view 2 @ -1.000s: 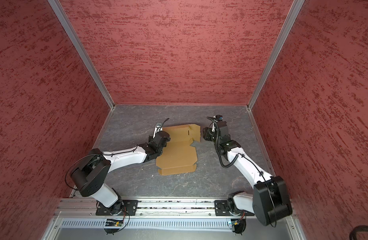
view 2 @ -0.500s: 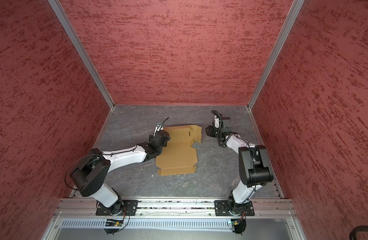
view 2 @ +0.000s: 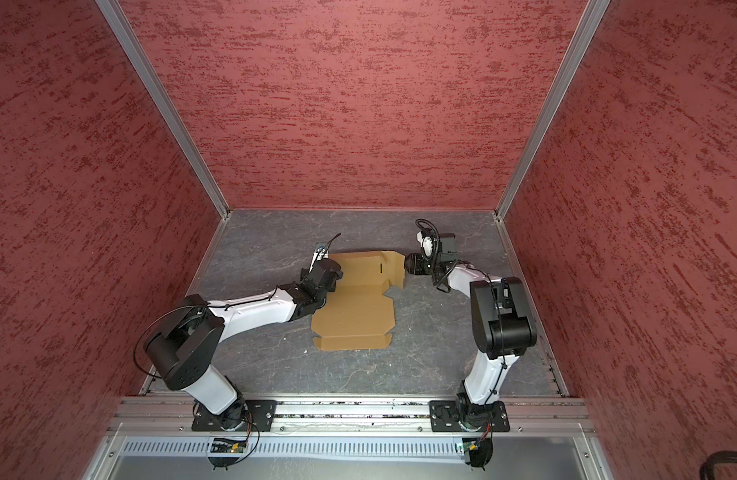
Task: Fold the paper box
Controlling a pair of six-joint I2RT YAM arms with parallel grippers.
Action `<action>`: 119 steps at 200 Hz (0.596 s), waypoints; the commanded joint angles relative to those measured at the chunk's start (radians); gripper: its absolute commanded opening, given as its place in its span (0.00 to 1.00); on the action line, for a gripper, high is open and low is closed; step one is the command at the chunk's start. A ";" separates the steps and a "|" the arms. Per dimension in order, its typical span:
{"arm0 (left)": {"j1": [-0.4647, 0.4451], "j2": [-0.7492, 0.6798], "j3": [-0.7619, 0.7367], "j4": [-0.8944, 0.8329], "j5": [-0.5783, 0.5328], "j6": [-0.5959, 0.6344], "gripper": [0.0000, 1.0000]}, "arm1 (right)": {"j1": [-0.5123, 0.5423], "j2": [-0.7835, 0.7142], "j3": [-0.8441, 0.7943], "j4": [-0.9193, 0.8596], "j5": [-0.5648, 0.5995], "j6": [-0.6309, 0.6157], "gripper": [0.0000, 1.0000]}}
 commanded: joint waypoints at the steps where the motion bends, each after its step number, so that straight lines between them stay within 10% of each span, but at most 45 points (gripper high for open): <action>1: 0.001 0.036 0.008 -0.068 0.003 0.006 0.00 | 0.011 0.016 0.026 0.005 -0.039 -0.029 0.58; 119: -0.019 0.050 0.020 -0.086 -0.027 -0.015 0.00 | 0.096 -0.050 -0.031 -0.019 -0.025 -0.047 0.58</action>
